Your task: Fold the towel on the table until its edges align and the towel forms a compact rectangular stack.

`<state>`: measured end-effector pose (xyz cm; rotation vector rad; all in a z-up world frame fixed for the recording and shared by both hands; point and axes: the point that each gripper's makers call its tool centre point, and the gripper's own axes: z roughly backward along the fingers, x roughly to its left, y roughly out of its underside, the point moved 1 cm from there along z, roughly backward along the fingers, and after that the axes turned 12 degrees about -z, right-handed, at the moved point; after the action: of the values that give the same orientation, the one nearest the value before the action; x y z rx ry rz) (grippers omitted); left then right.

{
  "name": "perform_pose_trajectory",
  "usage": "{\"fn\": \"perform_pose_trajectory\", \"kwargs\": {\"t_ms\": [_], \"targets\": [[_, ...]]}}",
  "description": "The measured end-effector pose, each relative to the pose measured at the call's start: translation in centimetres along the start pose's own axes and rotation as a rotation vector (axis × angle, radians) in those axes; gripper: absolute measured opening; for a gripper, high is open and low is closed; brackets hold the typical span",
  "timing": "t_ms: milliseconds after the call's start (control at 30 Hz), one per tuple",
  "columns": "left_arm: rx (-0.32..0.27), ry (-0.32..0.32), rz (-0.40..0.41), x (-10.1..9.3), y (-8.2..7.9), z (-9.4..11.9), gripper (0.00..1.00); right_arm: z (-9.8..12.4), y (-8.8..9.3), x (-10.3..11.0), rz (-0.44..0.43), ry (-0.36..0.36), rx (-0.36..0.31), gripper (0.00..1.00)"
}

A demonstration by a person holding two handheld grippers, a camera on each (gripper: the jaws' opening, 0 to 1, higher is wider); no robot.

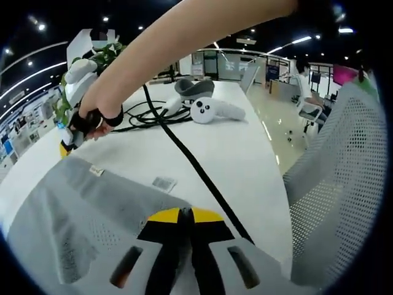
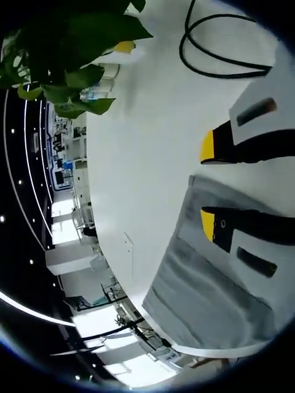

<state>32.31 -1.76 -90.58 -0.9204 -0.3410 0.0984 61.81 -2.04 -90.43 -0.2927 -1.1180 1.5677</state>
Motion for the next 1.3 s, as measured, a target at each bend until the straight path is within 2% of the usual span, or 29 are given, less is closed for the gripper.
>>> {"fn": "perform_pose_trajectory", "kwargs": {"t_ms": [33, 67, 100, 200, 267, 333, 467, 733, 833, 900, 1067, 1200, 1300], "targets": [[-0.003, 0.000, -0.002, 0.0, 0.0, 0.0, 0.05, -0.1, 0.4, -0.3, -0.002, 0.022, 0.012, 0.26], [-0.006, 0.001, -0.005, 0.0, 0.0, 0.0, 0.05, 0.0, 0.8, -0.3, 0.035, 0.014, 0.026, 0.23], [-0.008, 0.001, -0.004, 0.0, 0.0, 0.0, 0.05, -0.4, 0.6, -0.6, 0.016, 0.033, -0.003, 0.21], [-0.018, 0.001, 0.008, 0.1, 0.0, 0.0, 0.05, -0.8, 0.5, -1.1, 0.062, 0.042, -0.005, 0.10], [-0.029, 0.000, 0.025, 0.1, 0.1, 0.1, 0.05, -0.9, 0.4, -1.2, 0.056, 0.045, -0.002, 0.06], [-0.032, -0.006, 0.029, 0.1, 0.1, 0.0, 0.05, -1.0, 0.7, -0.6, 0.041, 0.018, 0.012, 0.01], [-0.029, -0.011, 0.026, 0.1, 0.1, 0.0, 0.05, -1.2, 0.5, -0.9, -0.011, 0.027, 0.007, 0.00], [-0.008, 0.013, 0.033, 0.1, -0.1, 0.1, 0.05, -0.8, -1.0, -0.6, -0.004, 0.012, -0.028, 0.00], [-0.017, 0.019, 0.036, 0.1, -0.5, 0.4, 0.05, -0.5, -1.6, -0.4, -0.004, 0.001, -0.041, 0.00], [-0.030, 0.010, 0.044, 0.3, -0.9, 0.7, 0.05, 0.0, -2.6, 0.1, -0.009, -0.009, -0.053, 0.00], [-0.062, -0.020, 0.080, 1.1, -1.8, 1.8, 0.05, 0.9, -3.4, 0.9, -0.031, -0.027, -0.082, 0.00], [-0.097, -0.022, 0.136, 1.6, -2.5, 2.8, 0.04, 1.5, -4.6, 2.2, -0.055, -0.059, -0.100, 0.00], [-0.117, -0.028, 0.145, 2.0, -2.9, 3.7, 0.04, 2.1, -5.0, 3.2, -0.069, -0.080, -0.117, 0.00]]}}
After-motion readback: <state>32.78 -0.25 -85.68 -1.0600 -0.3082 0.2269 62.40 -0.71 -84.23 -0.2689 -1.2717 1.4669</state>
